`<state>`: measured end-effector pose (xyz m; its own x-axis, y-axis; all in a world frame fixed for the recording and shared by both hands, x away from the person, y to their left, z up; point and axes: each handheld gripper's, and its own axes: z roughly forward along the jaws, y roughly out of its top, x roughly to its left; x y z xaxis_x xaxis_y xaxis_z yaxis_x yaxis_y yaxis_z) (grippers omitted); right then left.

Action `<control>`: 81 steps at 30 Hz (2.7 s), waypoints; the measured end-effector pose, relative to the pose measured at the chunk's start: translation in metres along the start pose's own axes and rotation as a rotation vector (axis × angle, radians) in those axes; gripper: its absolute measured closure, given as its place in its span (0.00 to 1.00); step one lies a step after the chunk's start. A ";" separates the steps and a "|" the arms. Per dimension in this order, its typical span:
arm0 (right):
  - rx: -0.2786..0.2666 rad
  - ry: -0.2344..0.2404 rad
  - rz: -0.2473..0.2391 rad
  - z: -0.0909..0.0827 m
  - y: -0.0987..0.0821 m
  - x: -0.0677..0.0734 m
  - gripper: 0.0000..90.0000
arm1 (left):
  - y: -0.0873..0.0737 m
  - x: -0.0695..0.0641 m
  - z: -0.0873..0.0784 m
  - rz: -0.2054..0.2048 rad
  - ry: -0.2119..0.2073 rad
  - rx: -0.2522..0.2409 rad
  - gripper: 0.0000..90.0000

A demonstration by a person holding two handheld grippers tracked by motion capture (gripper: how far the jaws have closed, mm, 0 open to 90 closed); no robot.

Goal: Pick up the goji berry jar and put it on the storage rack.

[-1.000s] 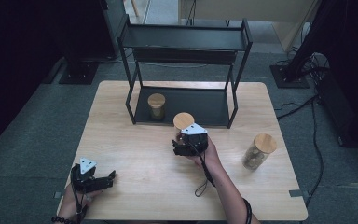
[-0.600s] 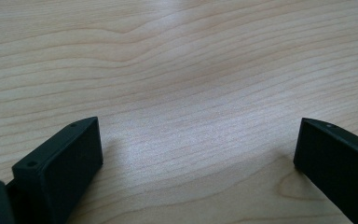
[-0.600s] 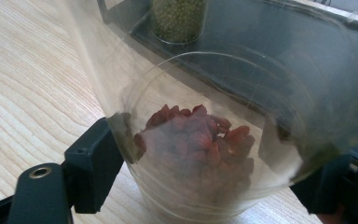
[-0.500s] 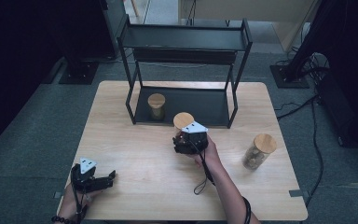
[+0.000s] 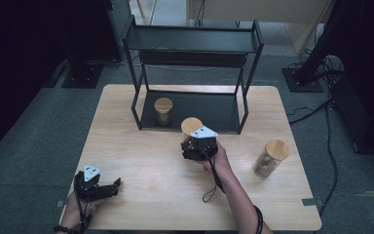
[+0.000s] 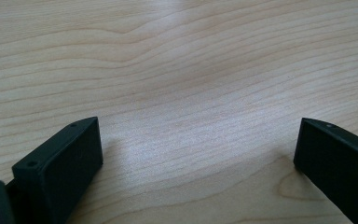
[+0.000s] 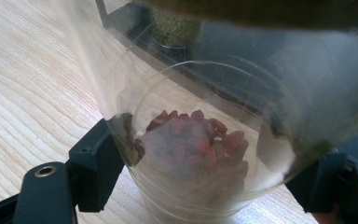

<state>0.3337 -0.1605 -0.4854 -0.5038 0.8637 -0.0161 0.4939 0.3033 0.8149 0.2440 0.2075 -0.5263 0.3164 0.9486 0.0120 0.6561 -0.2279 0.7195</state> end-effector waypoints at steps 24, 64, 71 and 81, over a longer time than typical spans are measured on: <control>0.007 0.016 -0.023 -0.002 0.004 0.001 0.27 | 0.000 0.000 0.000 0.001 -0.002 -0.001 0.01; -0.011 0.012 -0.008 0.001 0.037 -0.012 0.27 | 0.000 0.000 0.000 0.002 -0.004 -0.001 0.01; -0.001 0.006 -0.006 0.006 0.041 -0.014 0.27 | 0.000 0.000 0.001 0.002 -0.003 -0.002 0.01; 0.006 0.001 0.001 0.012 0.045 -0.018 0.28 | 0.000 0.000 0.001 0.001 -0.003 -0.002 0.01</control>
<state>0.3739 -0.1576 -0.4554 -0.5037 0.8638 -0.0144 0.4989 0.3044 0.8114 0.2447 0.2073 -0.5264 0.3196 0.9475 0.0108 0.6544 -0.2289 0.7207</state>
